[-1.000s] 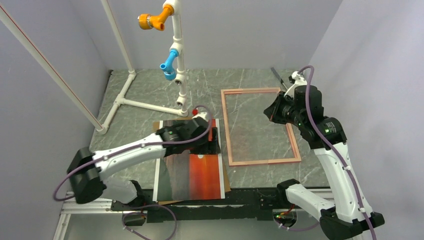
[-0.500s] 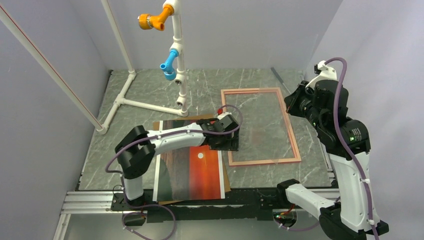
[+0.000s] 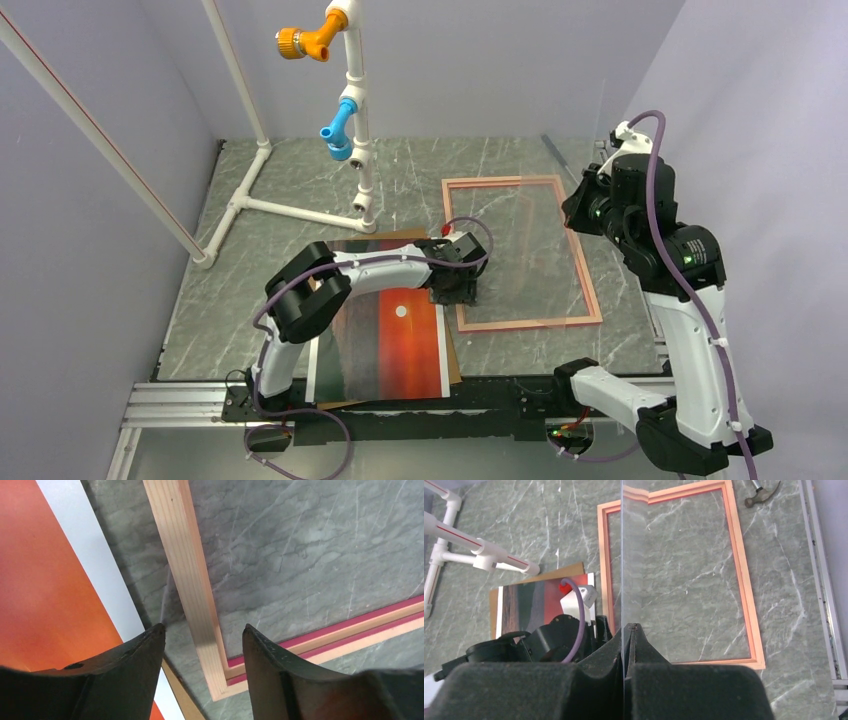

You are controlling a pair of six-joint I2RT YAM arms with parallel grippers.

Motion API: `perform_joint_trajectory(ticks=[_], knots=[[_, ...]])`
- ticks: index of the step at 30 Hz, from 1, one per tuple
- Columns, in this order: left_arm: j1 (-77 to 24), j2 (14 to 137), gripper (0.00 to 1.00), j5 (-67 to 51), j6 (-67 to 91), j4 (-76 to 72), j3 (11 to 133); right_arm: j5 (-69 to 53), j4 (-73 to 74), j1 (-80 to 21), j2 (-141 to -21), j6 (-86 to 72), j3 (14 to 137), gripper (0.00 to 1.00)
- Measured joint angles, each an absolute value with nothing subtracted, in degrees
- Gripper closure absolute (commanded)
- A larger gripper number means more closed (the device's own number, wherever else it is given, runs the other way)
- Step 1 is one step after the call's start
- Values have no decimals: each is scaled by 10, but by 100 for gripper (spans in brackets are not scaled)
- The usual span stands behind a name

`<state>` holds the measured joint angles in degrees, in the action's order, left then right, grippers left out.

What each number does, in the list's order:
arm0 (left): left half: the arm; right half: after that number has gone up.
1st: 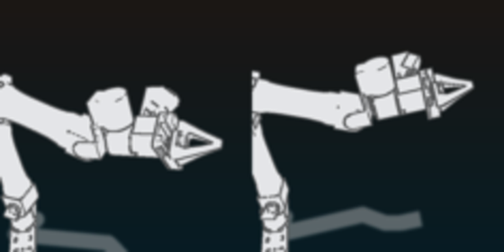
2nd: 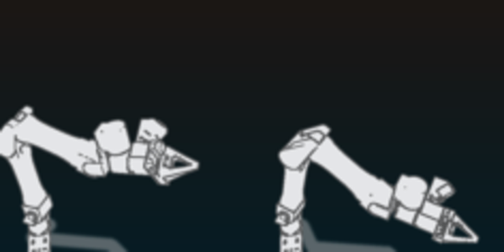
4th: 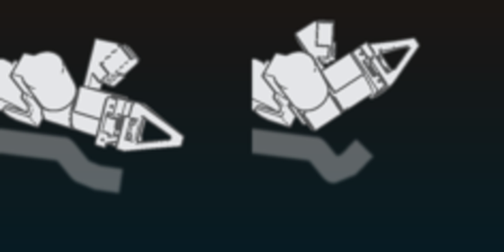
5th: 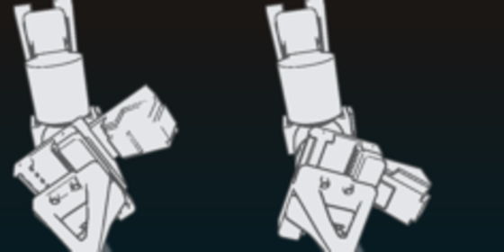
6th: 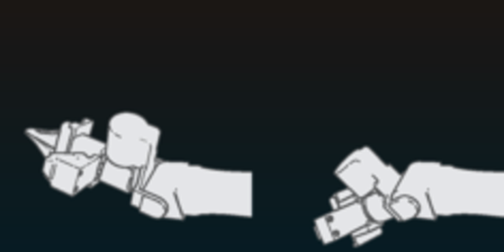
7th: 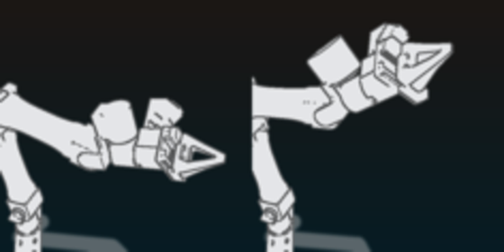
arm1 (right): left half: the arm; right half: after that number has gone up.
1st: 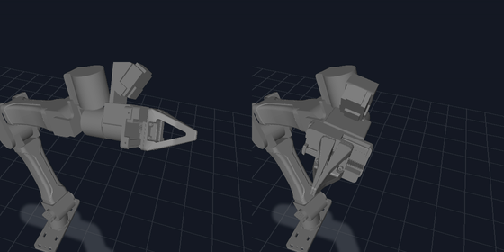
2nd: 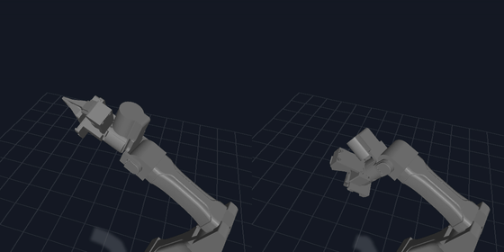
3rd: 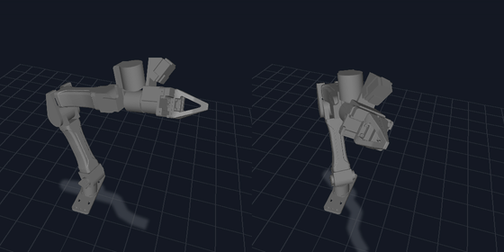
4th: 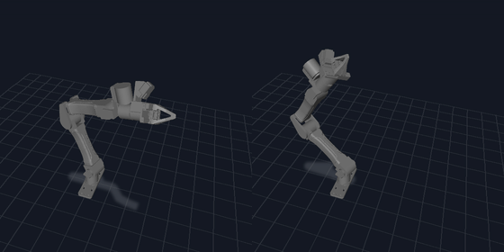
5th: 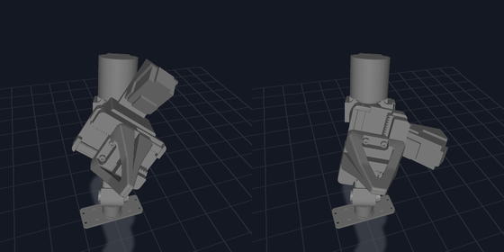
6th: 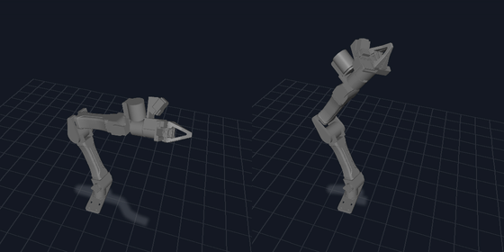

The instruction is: Put the photo into the frame

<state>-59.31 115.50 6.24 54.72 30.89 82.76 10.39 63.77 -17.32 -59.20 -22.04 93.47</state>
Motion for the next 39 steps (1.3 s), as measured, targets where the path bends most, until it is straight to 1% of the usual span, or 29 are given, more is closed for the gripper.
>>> perform_joint_trajectory(ticks=[2,6,17,21,24,33,39], knots=[[-590,1160,39,61,548,313,831,99,638,-173,-593,-220,929,100],[-587,1163,44,63,550,316,835,87,637,-173,-598,-221,921,100],[-566,1146,75,64,569,303,797,58,628,-173,-592,-221,883,100],[-566,1145,79,69,574,302,797,51,625,-173,-592,-222,873,100],[-566,1145,86,72,579,302,796,48,620,-173,-592,-223,865,100],[-566,1117,91,80,595,270,751,39,608,-173,-592,-225,835,100],[-565,1102,100,90,594,260,730,37,604,-173,-594,-225,834,100]])
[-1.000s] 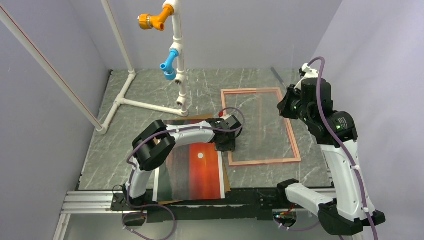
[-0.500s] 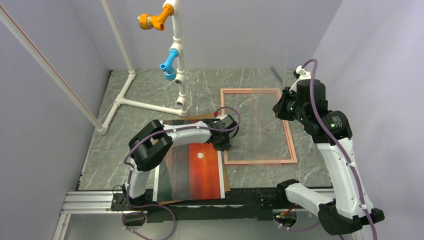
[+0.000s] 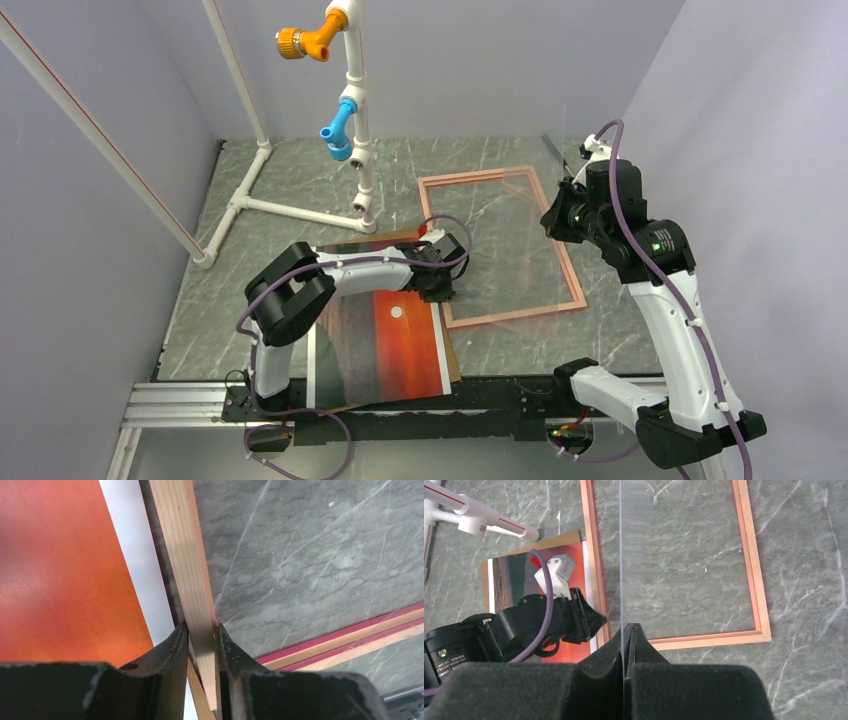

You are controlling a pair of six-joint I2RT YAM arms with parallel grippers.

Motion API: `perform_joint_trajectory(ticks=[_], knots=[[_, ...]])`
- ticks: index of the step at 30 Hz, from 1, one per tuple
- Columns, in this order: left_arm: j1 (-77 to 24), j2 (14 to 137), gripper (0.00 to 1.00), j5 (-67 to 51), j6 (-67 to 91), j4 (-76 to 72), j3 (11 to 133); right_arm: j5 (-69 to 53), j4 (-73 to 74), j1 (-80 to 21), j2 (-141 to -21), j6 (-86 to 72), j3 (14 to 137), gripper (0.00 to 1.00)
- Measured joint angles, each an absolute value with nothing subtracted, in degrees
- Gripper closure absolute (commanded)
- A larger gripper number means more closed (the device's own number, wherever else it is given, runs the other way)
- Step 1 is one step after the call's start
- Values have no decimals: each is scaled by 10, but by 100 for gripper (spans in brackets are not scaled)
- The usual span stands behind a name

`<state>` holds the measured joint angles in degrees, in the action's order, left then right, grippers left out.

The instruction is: Put the photo into the frame

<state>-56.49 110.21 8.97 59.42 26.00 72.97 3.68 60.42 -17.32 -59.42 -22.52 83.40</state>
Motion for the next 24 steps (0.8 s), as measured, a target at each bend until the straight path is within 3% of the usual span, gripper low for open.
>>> perform_joint_trajectory(ticks=[24], knots=[[-592,1113,97,65,491,251,750,29,599,-166,-608,-225,833,100]])
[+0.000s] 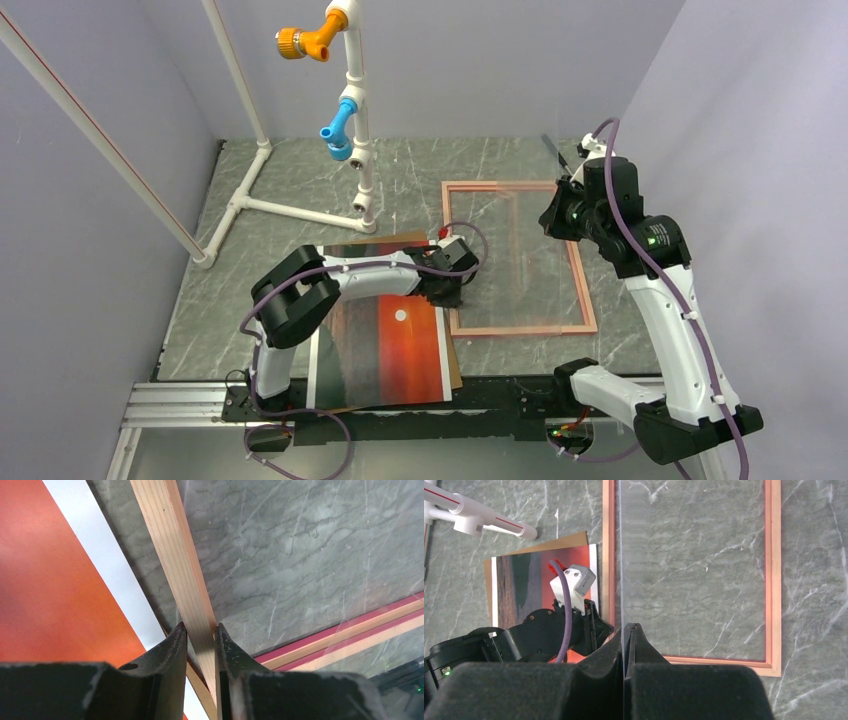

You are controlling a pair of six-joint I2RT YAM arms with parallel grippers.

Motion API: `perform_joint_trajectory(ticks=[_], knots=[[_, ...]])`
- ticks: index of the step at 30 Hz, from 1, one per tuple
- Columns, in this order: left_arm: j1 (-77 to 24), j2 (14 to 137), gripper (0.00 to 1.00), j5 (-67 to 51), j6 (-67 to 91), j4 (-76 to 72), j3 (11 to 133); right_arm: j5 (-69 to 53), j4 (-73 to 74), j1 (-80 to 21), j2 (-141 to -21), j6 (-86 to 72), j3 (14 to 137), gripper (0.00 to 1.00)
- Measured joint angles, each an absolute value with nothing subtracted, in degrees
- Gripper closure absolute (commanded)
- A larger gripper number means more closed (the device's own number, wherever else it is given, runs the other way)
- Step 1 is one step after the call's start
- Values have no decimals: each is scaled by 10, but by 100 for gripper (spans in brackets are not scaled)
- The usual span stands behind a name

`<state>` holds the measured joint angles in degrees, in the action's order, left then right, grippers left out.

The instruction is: Put the photo into the frame

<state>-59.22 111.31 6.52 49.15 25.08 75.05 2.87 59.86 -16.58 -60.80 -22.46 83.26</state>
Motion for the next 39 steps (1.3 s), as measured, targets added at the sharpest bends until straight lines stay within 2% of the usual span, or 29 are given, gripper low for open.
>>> perform_joint_trajectory(ticks=[4,5,7,10,13,18,23,31,39], knots=[[-595,1114,96,63,506,266,760,25,599,-164,-608,-224,829,100],[-596,1114,91,63,507,270,763,24,599,-163,-608,-224,829,100],[-596,1117,73,63,509,280,771,23,599,-160,-608,-223,829,100],[-596,1121,55,63,507,297,783,20,599,-155,-608,-222,829,100],[-598,1119,48,57,498,318,788,14,599,-150,-611,-220,829,100],[-601,1103,45,44,486,326,787,-6,599,-143,-624,-218,829,100],[-595,1031,43,27,476,303,767,-36,599,-131,-638,-214,832,100],[-551,917,40,-18,479,222,677,-103,591,-100,-658,-211,848,100],[-531,881,36,-28,477,215,596,-158,583,-70,-662,-211,854,100]])
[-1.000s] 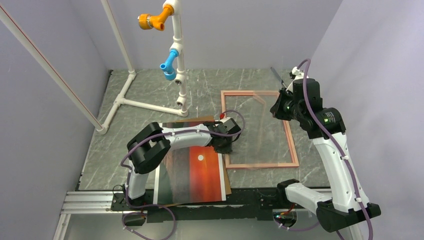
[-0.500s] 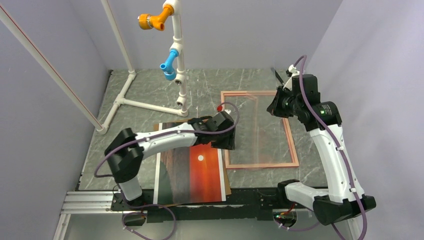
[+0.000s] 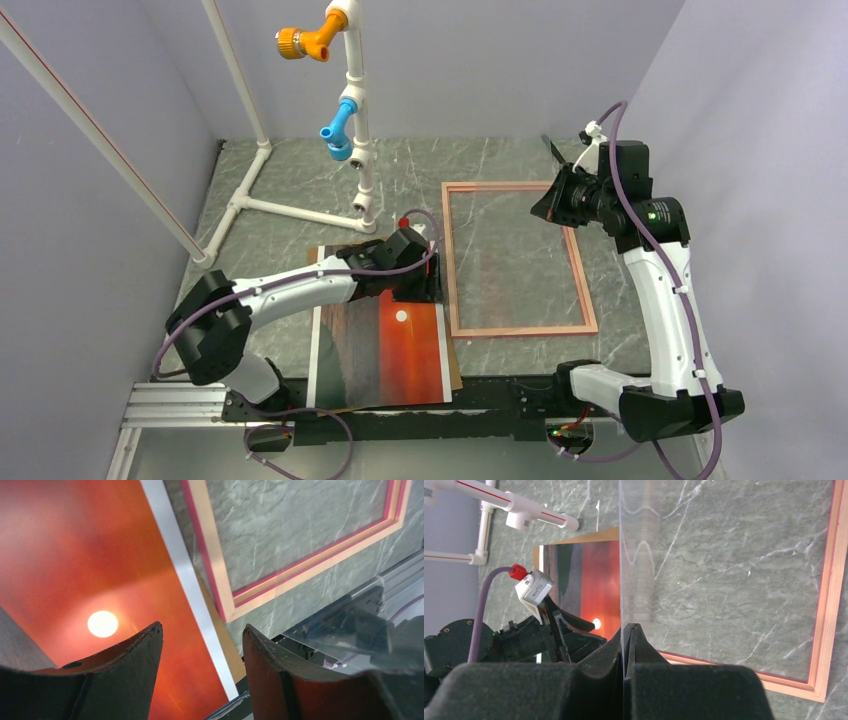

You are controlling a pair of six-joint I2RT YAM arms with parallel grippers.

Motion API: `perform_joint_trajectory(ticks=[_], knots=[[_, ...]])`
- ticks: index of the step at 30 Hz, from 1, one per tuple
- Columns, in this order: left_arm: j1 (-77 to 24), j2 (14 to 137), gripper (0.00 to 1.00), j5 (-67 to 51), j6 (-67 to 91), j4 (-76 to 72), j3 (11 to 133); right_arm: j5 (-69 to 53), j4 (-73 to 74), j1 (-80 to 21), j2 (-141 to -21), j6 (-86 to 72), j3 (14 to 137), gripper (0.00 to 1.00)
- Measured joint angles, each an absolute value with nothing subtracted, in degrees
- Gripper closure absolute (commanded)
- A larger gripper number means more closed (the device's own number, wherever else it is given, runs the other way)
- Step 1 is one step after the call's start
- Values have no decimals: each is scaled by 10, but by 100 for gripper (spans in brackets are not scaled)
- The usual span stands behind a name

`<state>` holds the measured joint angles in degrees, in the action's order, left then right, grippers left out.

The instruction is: Put the photo into the frame

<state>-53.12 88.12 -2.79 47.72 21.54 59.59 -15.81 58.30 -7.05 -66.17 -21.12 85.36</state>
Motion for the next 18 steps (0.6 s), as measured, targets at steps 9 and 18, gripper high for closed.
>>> perform_joint_trajectory(ticks=[9,18], knots=[[-531,853,37,-32,478,207,557,-197,574,-45,-664,-211,847,100],[-534,985,40,-25,479,230,694,-179,580,-33,-664,-206,850,100]])
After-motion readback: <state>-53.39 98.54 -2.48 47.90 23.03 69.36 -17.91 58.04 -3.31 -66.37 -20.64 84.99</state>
